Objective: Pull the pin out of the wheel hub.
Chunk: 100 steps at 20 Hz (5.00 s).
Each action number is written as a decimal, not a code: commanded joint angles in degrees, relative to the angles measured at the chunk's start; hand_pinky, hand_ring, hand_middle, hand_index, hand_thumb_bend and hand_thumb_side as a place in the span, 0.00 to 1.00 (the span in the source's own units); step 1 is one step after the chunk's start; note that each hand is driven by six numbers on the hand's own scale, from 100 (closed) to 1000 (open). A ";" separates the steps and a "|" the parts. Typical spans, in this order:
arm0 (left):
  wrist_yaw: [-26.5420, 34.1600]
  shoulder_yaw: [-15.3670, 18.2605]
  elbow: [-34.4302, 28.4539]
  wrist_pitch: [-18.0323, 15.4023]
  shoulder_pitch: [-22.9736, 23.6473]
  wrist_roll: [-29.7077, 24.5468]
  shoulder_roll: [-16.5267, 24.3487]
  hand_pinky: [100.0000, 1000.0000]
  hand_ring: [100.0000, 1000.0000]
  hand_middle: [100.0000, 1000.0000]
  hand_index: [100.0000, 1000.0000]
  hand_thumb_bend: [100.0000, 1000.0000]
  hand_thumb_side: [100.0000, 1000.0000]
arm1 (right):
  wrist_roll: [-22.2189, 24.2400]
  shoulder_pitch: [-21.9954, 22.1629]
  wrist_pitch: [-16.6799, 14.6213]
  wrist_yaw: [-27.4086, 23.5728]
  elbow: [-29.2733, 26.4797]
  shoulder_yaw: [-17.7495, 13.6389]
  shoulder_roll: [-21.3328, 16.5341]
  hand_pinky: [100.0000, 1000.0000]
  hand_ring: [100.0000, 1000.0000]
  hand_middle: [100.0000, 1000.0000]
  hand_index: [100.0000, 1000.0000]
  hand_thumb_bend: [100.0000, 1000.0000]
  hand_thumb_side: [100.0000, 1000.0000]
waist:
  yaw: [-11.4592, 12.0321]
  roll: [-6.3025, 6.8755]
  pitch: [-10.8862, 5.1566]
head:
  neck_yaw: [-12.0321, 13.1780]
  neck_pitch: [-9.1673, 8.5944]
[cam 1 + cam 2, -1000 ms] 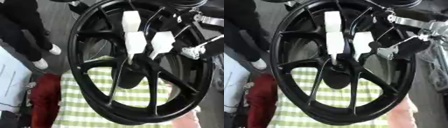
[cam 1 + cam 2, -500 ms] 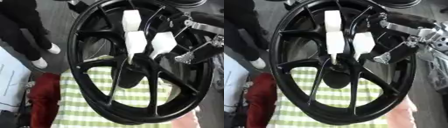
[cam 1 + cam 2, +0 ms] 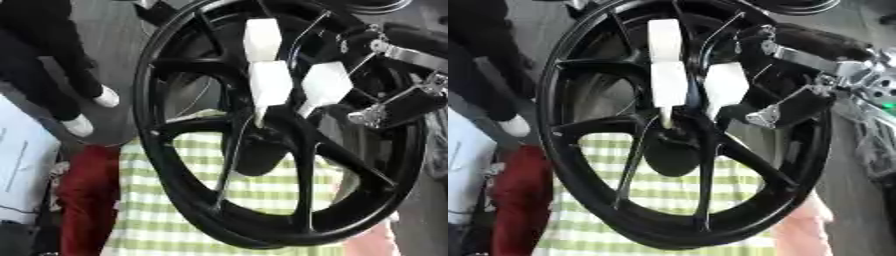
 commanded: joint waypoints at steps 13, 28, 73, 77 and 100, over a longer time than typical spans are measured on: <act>-0.13 0.03 -0.70 0.08 -0.70 -0.45 1.42 0.58 0.72 0.79 0.71 0.18 0.82 | -0.04 -1.18 5.10 -0.06 -0.30 2.29 0.03 0.85 0.73 0.61 0.74 0.06 0.03 | 0.58 -0.06 -0.01 | -0.28 -0.51; -0.04 0.10 -0.67 0.04 -0.56 -0.75 1.31 0.58 0.72 0.79 0.71 0.18 0.82 | 2.20 -1.53 2.06 0.51 -0.30 0.16 0.00 0.88 0.76 0.66 0.78 0.36 0.07 | 0.20 0.02 -0.30 | -0.07 -1.03; -0.06 -0.03 -0.41 0.20 -0.56 -1.32 1.22 0.58 0.73 0.79 0.70 0.17 0.83 | 5.60 -2.84 6.60 -10.39 -0.30 -0.95 1.29 0.85 0.73 0.61 0.76 0.15 0.05 | -0.15 -0.29 -0.17 | 0.10 -0.68; -0.05 -0.05 -0.40 0.22 -0.65 -1.34 1.20 0.58 0.73 0.79 0.70 0.17 0.84 | 5.63 -2.66 7.28 -9.81 -0.30 -0.70 1.16 0.82 0.68 0.55 0.72 0.10 0.01 | -0.04 -0.25 -0.14 | -0.02 -0.82; 0.00 0.00 -0.30 0.28 -0.47 -1.39 1.17 0.58 0.72 0.78 0.69 0.16 0.84 | 2.37 -3.04 8.04 -14.97 -0.30 -3.60 1.08 0.64 0.39 0.19 0.37 0.00 0.00 | -0.11 -0.47 -0.49 | -0.27 -0.69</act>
